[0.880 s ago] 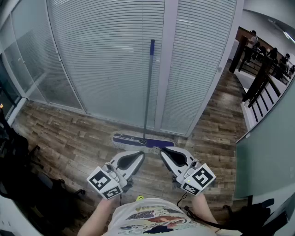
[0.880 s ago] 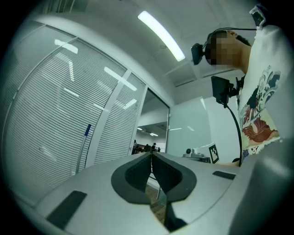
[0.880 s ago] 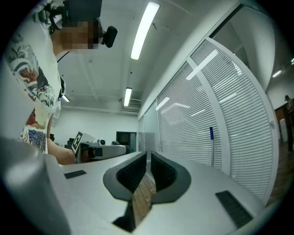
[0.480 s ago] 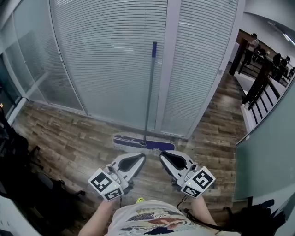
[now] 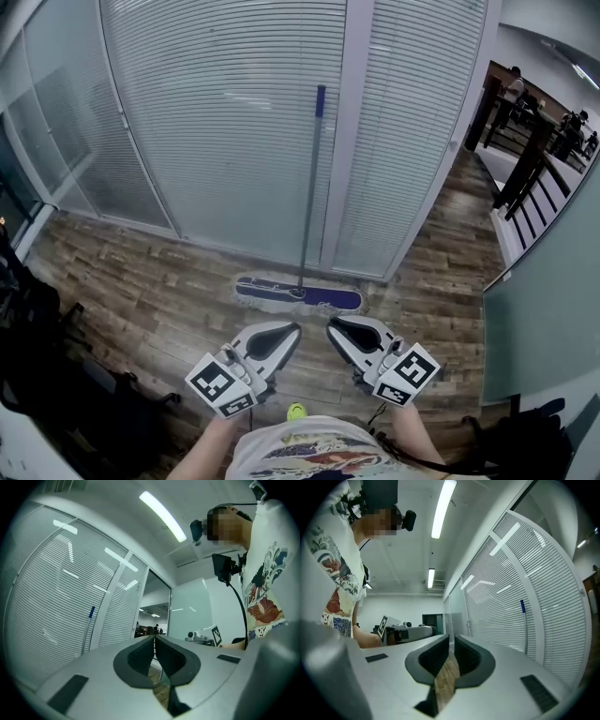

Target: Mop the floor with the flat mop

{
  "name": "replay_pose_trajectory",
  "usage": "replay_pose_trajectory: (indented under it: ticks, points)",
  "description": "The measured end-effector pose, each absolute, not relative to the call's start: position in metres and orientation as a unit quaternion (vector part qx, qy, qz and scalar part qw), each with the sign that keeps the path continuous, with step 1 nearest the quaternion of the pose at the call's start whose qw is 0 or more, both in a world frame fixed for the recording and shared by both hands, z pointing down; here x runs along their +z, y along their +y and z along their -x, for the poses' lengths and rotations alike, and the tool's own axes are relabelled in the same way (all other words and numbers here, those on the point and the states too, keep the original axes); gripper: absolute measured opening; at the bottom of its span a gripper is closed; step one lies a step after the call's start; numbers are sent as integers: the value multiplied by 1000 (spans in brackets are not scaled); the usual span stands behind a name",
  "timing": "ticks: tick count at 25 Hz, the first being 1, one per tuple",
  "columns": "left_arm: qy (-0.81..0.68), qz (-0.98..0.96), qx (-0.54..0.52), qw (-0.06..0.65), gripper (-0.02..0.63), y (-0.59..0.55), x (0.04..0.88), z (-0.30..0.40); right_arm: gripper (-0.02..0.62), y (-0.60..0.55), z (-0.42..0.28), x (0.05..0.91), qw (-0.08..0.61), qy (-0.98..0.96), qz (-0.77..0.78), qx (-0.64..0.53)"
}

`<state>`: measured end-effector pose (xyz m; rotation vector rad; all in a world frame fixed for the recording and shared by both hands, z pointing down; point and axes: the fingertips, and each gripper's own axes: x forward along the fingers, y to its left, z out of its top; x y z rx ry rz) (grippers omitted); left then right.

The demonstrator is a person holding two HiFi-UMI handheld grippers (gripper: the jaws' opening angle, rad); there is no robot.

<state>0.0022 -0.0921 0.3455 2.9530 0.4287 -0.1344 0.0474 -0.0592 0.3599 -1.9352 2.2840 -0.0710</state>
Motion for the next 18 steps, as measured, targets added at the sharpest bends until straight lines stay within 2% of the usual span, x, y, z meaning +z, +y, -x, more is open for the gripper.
replay_pose_trajectory:
  ticks: [9, 18]
  points:
    - [150, -984, -35, 93, 14, -100, 357, 4, 43, -71, -40, 364, 62, 757, 650, -29]
    - [132, -986, -6, 103, 14, -123, 375, -37, 43, -95, -92, 383, 77, 750, 656, -39]
